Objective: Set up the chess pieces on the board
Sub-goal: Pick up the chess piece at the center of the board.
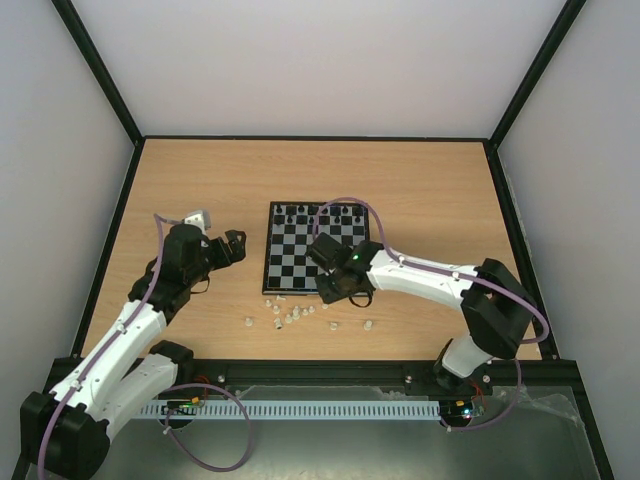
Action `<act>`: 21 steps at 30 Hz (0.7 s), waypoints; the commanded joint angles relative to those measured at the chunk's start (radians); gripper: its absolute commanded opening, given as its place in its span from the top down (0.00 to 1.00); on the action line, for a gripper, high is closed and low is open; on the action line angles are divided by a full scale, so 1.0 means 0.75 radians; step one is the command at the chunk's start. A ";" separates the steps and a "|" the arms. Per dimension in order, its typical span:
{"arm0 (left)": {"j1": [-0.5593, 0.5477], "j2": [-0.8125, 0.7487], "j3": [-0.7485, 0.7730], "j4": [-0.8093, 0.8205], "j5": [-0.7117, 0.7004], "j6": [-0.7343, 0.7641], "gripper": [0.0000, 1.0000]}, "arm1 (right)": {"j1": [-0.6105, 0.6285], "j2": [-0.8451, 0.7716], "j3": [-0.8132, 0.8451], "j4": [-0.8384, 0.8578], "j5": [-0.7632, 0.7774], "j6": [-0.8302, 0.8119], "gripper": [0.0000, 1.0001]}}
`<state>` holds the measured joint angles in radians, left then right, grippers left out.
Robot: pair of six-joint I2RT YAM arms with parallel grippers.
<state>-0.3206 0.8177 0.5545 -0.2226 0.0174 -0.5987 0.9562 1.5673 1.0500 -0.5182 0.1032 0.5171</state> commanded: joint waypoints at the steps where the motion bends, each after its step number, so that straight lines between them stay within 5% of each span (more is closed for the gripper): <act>1: -0.003 -0.030 0.002 -0.017 -0.011 -0.015 0.01 | 0.041 0.051 -0.037 0.006 -0.023 0.042 0.68; 12: -0.003 -0.064 -0.006 -0.040 -0.015 -0.019 0.01 | 0.105 0.162 -0.036 0.051 -0.034 0.061 0.66; 21: -0.003 -0.074 -0.009 -0.042 -0.013 -0.019 0.01 | 0.112 0.201 -0.028 0.048 -0.009 0.075 0.82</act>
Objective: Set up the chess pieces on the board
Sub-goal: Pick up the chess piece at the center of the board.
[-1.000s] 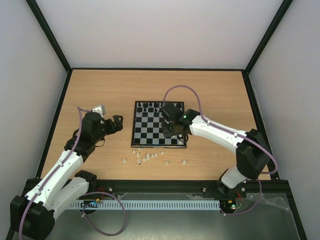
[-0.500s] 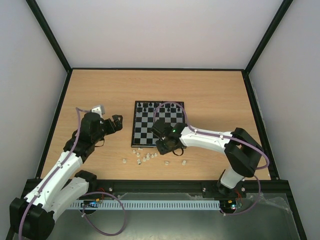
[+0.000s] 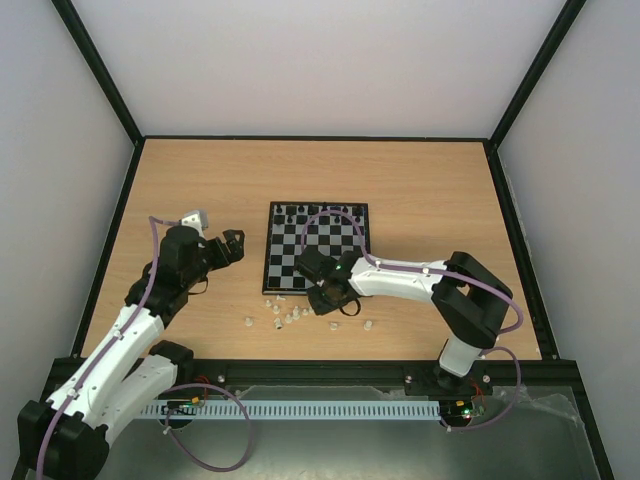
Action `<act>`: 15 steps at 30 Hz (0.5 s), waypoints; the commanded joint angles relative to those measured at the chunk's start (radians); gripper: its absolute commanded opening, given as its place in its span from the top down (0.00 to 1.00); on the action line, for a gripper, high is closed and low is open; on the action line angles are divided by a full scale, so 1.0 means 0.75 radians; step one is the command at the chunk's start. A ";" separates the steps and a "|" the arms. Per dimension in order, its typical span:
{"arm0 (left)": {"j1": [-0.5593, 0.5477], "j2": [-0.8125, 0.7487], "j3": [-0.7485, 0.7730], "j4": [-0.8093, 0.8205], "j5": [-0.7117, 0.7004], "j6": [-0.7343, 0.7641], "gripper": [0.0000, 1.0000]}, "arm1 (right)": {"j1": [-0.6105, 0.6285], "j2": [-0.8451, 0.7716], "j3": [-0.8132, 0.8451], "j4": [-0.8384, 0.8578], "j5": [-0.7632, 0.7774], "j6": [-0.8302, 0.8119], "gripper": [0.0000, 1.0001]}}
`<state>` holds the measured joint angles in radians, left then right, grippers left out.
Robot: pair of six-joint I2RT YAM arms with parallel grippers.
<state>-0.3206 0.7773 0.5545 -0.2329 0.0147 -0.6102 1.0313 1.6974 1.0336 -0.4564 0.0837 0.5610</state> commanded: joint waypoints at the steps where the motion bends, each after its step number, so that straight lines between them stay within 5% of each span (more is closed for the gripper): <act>1: -0.002 -0.020 -0.012 -0.027 -0.008 -0.004 0.00 | 0.012 0.026 -0.005 -0.035 0.019 0.017 0.84; 15: -0.002 -0.029 -0.031 -0.015 -0.001 -0.005 0.00 | 0.007 -0.071 0.127 -0.193 0.134 -0.010 0.93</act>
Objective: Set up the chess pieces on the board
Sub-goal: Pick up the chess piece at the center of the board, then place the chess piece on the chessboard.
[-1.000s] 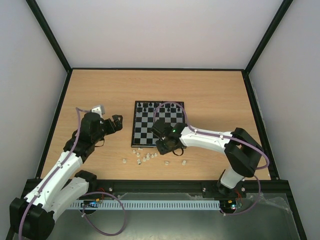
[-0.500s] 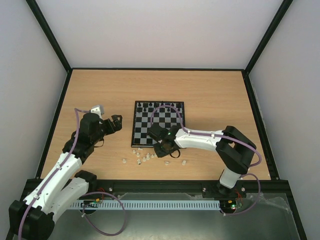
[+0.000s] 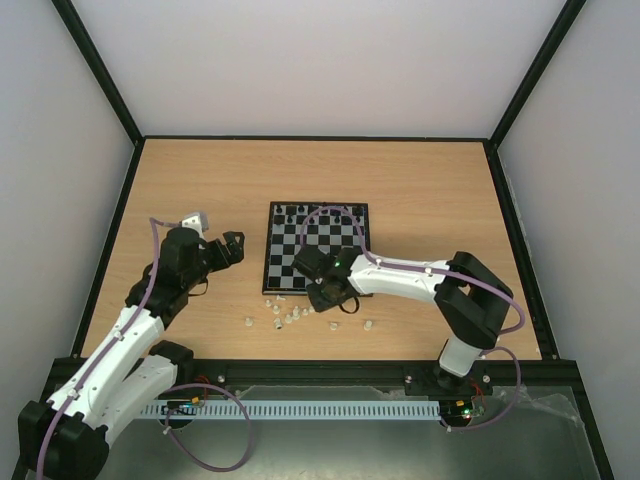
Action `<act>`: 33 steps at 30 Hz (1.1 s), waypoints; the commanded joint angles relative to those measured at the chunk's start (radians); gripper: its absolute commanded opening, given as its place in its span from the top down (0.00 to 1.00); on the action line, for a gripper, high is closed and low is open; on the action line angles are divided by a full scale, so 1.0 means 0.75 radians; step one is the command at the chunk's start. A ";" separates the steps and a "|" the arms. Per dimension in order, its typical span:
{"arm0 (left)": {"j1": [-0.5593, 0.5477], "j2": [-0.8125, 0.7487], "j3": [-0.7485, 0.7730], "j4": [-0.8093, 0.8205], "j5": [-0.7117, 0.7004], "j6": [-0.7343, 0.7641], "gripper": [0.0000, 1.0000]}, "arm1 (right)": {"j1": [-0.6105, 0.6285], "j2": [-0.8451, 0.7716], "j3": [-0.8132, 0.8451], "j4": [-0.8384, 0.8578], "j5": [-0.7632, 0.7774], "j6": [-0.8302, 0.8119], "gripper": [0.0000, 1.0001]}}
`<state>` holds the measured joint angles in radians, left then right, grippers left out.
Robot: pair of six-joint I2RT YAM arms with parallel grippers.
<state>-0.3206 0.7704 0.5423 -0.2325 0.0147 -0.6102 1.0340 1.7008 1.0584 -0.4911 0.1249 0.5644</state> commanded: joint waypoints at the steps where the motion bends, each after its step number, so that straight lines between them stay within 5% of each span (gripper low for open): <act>1: -0.002 -0.021 -0.016 -0.015 -0.002 -0.003 0.01 | -0.004 -0.085 0.119 -0.167 0.098 -0.022 0.93; 14: -0.004 -0.003 -0.022 0.006 -0.001 -0.003 0.01 | -0.227 -0.001 0.232 -0.181 0.071 -0.147 0.93; 33: -0.003 0.015 -0.025 0.021 -0.010 -0.004 0.00 | -0.326 0.154 0.263 -0.129 0.038 -0.204 0.93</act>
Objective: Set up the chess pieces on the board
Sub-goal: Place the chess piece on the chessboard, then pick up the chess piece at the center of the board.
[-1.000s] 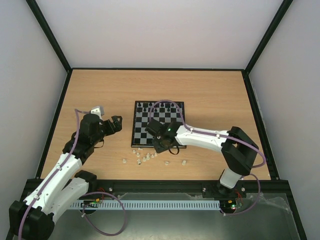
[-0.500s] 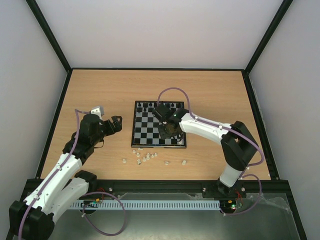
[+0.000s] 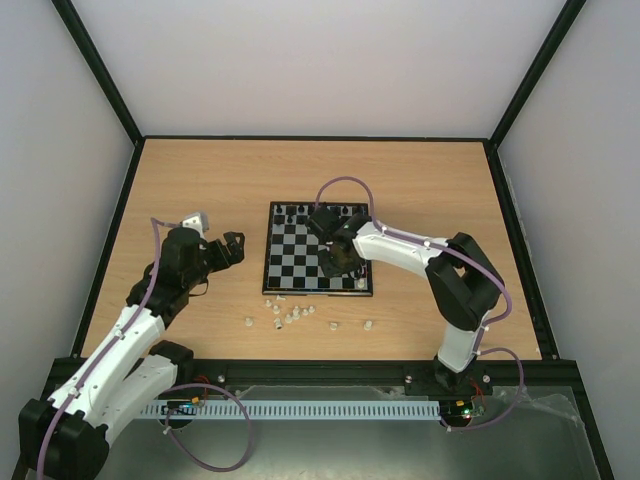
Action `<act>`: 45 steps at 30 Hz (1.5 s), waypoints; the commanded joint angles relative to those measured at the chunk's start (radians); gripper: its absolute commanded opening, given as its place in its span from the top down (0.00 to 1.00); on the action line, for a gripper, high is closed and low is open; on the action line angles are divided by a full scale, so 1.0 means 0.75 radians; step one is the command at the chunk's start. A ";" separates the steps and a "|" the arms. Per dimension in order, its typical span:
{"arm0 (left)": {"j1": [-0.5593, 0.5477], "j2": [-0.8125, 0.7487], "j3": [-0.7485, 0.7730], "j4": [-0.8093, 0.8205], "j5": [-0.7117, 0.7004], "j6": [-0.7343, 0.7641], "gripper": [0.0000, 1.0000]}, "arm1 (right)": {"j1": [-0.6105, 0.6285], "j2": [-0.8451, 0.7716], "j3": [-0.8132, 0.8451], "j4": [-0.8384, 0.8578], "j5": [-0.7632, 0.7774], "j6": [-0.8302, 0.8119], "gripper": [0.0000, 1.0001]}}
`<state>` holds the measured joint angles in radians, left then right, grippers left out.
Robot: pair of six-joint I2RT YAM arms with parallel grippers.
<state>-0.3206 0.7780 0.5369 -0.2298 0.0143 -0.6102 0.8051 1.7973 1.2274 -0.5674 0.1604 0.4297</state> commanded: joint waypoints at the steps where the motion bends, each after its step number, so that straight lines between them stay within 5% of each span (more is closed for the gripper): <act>1: -0.002 0.006 -0.018 0.019 -0.009 -0.003 0.01 | -0.023 0.028 0.038 -0.027 -0.011 -0.027 0.93; 6: -0.003 0.012 -0.020 0.022 -0.009 -0.004 0.01 | -0.026 0.028 0.037 -0.028 -0.015 -0.031 0.79; 17: -0.004 0.017 -0.009 0.024 -0.009 -0.009 0.01 | -0.003 -0.167 0.052 -0.060 -0.072 -0.021 0.66; 45: -0.002 -0.033 -0.003 -0.014 -0.029 -0.017 0.01 | 0.352 -0.062 -0.145 0.104 -0.153 0.132 0.71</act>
<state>-0.3206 0.7704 0.5369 -0.2234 0.0025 -0.6178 1.0550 1.7264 1.1252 -0.4816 0.0505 0.5083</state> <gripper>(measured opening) 0.995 0.297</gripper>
